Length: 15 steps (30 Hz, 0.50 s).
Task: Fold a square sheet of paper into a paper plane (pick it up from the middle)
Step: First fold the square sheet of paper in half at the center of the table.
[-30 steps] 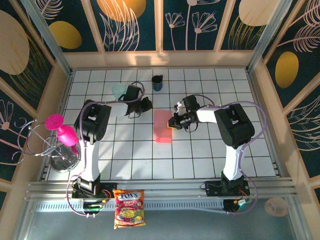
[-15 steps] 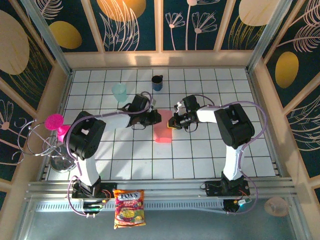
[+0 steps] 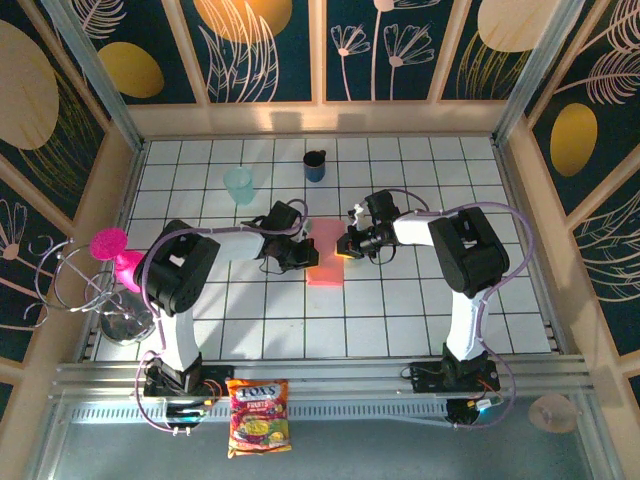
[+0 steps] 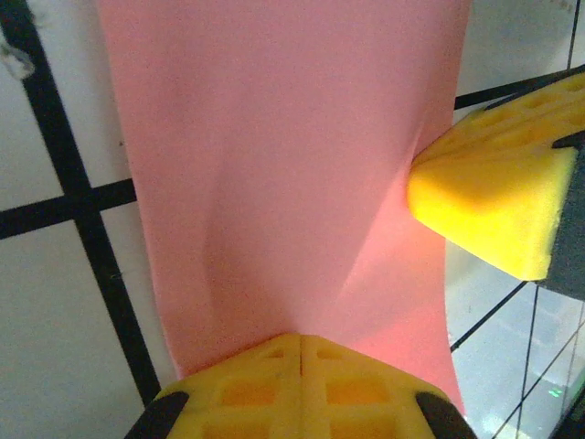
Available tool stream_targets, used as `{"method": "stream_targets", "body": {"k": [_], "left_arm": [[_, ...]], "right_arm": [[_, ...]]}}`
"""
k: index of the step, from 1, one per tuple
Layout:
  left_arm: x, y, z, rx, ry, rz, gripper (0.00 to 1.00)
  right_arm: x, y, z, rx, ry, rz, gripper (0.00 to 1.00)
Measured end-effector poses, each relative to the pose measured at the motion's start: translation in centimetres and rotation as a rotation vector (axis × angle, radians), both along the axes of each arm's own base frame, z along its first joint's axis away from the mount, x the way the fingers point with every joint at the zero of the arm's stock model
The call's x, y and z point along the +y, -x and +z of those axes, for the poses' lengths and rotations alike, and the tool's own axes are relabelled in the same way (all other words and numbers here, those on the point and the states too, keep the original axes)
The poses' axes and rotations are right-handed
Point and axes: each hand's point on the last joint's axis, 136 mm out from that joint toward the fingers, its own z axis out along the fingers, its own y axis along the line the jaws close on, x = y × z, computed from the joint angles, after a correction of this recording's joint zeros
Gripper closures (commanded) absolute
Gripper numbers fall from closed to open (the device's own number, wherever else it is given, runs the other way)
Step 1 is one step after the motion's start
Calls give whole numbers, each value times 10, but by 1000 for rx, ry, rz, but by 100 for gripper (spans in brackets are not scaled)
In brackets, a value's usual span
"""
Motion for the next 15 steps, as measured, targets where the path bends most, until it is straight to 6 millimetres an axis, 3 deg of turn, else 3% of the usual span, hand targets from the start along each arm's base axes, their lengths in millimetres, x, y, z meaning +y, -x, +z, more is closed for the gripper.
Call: {"method": "stream_targets", "body": {"k": [4,11,15], "left_arm": [[10,5,-1,-46,-7,-4,96],[54,17,3,-40,-87,40,97],[55,16,21,-62,-78,50,97]], "right_arm": [[0,0,0,-1,0,1,96],[0,0,0,-1,1,3,96],[0,0,0,-1,1,3,96]]}}
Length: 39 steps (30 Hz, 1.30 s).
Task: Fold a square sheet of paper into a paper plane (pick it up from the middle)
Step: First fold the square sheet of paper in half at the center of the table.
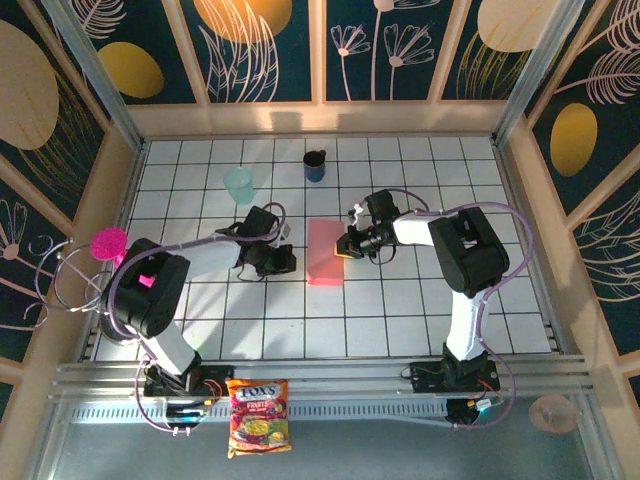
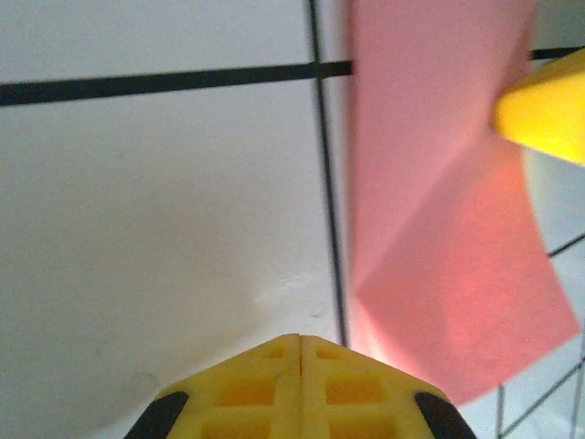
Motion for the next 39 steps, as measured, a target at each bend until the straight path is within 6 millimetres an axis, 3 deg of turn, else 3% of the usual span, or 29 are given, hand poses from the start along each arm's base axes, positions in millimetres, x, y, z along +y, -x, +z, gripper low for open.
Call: {"method": "stream_targets", "body": {"k": [5,8,10,16,24,36,39], "left_arm": [[-41,-10,24,-53,64,-54,97],[-65,-14,17,-55,76,-90,97],[-70,-10,4,-30,66,-104,97],[-65,3,-21,18,55,-130,99],[-44,21,-21,-61,26,-173,99],[-4,53,-18,-16,-94,-145,99],[-4,53,-11,-13,-85,-124,99]], "right_arm": [[0,0,0,1,0,0,95],[0,0,0,2,1,0,95],[0,0,0,4,2,0,95],[0,0,0,9,4,-1,96],[0,0,0,16,7,-1,96],[1,-2,1,28,17,0,96],[2,-2,1,27,22,1,96]]}}
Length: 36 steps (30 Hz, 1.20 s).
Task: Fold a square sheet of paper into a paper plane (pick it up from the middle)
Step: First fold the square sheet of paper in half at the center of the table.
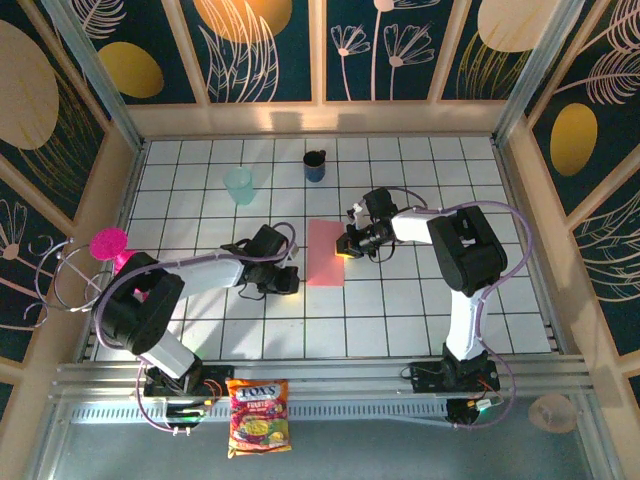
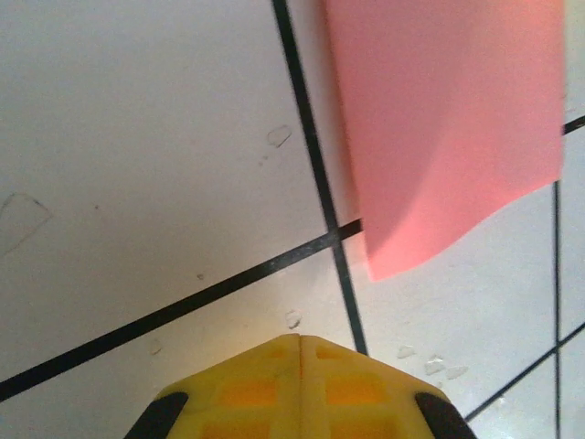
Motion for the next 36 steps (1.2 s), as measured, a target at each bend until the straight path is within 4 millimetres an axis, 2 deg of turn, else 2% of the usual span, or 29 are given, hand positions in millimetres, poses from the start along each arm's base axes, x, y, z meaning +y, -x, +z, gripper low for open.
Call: {"method": "stream_targets", "body": {"k": [6,11,15,19,25,28,32,35,36], "left_arm": [[-28,-23,19,-26,120,45,100],[-49,-34,7,-9,126,29,99],[-45,-25,-9,31,84,12,99],[-39,-21,-9,8,57,-17,98],[-19,-5,-5,7,3,-31,95],[-19,-6,7,-21,26,-18,88],[-27,-24,33,-103,96,38,75],[-36,-42,54,-160,180,94,72],[-38,-48,59,-176,210,113,71]], "right_arm": [[0,0,0,4,5,0,96],[0,0,0,3,4,0,96],[0,0,0,3,5,0,96],[0,0,1,0,6,0,96],[2,-2,8,-20,25,1,94],[4,-3,11,-48,62,0,91],[4,-7,18,-91,107,-36,82],[2,-6,41,-140,94,-90,71],[2,-4,54,-166,76,-114,68]]}}
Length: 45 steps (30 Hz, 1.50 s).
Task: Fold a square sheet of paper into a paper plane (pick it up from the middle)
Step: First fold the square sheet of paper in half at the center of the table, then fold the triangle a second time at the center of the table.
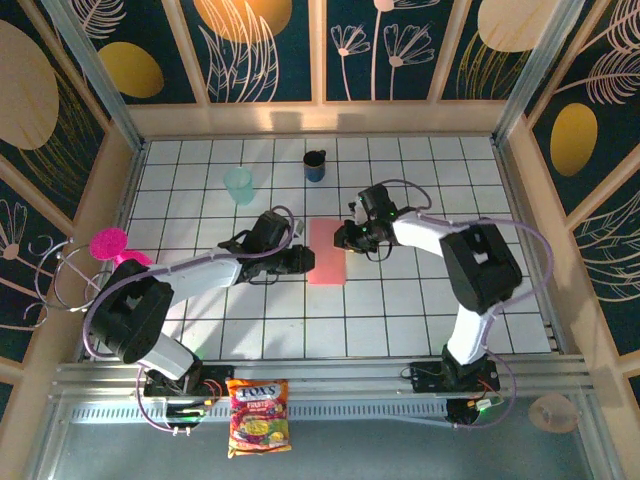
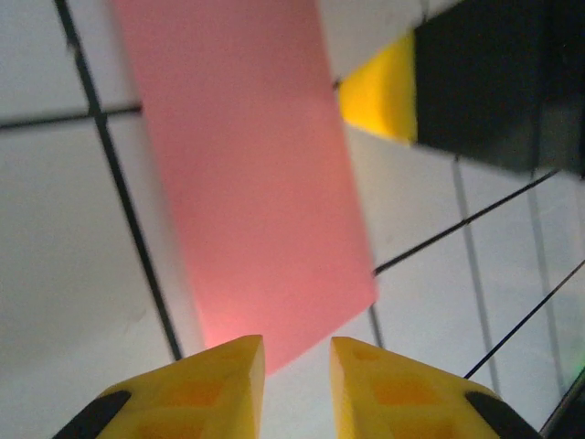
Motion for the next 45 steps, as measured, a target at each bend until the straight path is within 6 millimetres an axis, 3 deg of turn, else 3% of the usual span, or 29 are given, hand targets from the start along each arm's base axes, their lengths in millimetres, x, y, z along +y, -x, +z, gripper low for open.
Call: {"method": "stream_targets", "body": {"k": [4,7,13,17,26,45], "left_arm": [[-8,-18,10,-24,91,40,71],[-14,-28,-1,0,103,63,71],[-22,-46,-22,50,96,100,72],[-21,-52,-30,64,85,118,71],[-16,-54,-59,139,28,169,69],[-16,-58,-58,164,47,206,69]], "right_arm": [[-6,11,40,-85,-57,-74,62],[-15,19,47,-92,-79,-133,59],[-29,40,18,12,-89,-238,56],[-26,56,5,62,-97,-252,55],[-21,65,-3,98,-132,-284,56],[-8,74,-12,140,-168,-248,61]]}}
